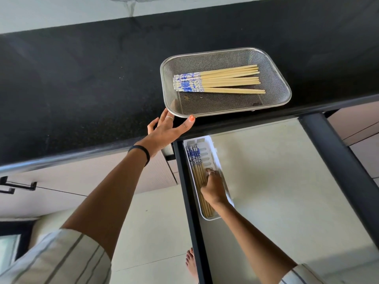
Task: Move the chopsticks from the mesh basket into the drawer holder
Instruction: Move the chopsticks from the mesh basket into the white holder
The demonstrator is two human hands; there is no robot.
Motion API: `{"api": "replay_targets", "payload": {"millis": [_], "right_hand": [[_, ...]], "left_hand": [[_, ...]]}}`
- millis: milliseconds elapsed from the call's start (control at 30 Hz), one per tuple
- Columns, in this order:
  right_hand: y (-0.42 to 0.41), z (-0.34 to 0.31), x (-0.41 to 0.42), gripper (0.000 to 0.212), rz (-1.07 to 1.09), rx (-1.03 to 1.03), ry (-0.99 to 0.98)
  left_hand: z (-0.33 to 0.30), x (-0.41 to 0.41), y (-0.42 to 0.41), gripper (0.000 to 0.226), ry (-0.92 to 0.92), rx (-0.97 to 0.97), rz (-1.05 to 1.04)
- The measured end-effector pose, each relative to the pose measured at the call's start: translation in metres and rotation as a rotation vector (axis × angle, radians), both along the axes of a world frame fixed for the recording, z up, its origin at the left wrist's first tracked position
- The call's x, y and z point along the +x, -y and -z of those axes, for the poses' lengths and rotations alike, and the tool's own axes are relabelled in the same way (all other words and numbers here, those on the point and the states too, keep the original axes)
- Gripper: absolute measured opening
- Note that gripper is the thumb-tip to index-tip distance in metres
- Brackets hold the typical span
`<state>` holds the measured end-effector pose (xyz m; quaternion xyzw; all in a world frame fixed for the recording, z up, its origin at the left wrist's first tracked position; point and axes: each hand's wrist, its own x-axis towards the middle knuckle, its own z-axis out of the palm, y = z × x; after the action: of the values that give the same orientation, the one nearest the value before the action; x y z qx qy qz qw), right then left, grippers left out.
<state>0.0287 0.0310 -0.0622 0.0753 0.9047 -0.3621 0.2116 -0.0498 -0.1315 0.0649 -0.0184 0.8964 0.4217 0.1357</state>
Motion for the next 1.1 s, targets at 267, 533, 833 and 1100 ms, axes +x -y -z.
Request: {"api": "replay_targets", "payload": {"millis": [267,533,833,1100], "right_hand": [[0.005,0.002,-0.009,0.049,0.068,-0.037,0.130],[0.004,0.004,-0.008,0.053,0.061,-0.019,0.127],[0.004,-0.002,-0.015,0.044,0.257,-0.193,0.200],[0.012,0.003,-0.011,0.048,0.207,-0.177,0.048]], "left_hand": [[0.000,0.000,-0.001,0.090,-0.001,-0.007,0.000],[-0.001,0.000,-0.001,0.094,-0.002,-0.001,-0.004],[-0.002,0.000,-0.001,0.095,0.007,0.008,0.001],[-0.002,0.000,0.000,0.090,0.006,0.005,0.011]]}}
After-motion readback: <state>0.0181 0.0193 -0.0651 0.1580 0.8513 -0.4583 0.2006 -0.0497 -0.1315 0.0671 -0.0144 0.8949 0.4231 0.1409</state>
